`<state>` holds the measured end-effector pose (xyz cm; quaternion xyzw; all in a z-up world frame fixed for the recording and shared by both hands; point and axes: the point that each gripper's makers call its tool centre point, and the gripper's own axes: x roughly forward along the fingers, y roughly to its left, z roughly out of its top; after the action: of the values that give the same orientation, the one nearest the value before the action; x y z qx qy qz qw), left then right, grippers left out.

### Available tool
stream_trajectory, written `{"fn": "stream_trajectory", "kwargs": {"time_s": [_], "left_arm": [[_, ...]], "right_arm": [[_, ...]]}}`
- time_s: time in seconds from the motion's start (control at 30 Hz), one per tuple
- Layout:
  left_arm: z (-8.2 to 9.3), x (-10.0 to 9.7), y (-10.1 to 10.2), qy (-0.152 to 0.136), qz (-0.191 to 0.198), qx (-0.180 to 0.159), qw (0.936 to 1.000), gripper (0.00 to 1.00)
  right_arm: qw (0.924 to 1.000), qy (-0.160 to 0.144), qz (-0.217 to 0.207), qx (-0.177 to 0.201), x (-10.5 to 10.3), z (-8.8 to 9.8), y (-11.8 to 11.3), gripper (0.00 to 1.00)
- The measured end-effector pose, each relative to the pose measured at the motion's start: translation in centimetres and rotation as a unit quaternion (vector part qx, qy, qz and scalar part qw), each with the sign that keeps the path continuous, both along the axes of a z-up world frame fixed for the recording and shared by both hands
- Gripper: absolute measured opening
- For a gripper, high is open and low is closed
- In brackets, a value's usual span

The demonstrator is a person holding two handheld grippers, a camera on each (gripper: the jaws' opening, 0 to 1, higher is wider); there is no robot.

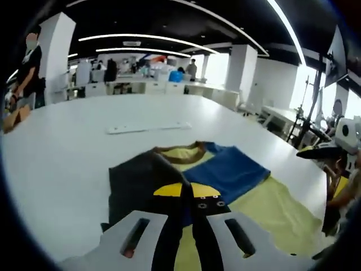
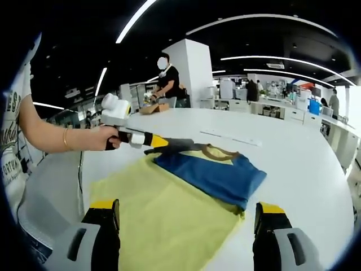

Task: Fold the garment on the visible template until the final outline fits inside the template.

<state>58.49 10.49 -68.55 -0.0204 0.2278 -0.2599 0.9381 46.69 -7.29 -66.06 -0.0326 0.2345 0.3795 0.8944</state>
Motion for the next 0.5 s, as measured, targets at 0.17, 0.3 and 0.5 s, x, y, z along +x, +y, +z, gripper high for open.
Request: {"fn": "stream_trajectory", "kwargs": {"time_s": [0.17,0.3,0.5], "left_arm": [[-2.7,-0.9,-1.2,0.024,-0.020,0.026,0.9992,0.00],[-4.4,-1.5,-1.4,0.046,-0.027,0.044,0.9976,0.00],[-6.0,-1.9,-1.4,0.065,-0.028,0.058,0.9958,0.01]], "right_arm": [[1.0000,0.003,-0.003,-0.001,-0.1,-0.2,-0.2,0.99],[1.0000,0.003,-0.005,-0.002,-0.1,-0.2,-0.3,0.99],[1.0000,0.004,-0.006,-0.004,-0.2,-0.3,-0.4,0.99]]}}
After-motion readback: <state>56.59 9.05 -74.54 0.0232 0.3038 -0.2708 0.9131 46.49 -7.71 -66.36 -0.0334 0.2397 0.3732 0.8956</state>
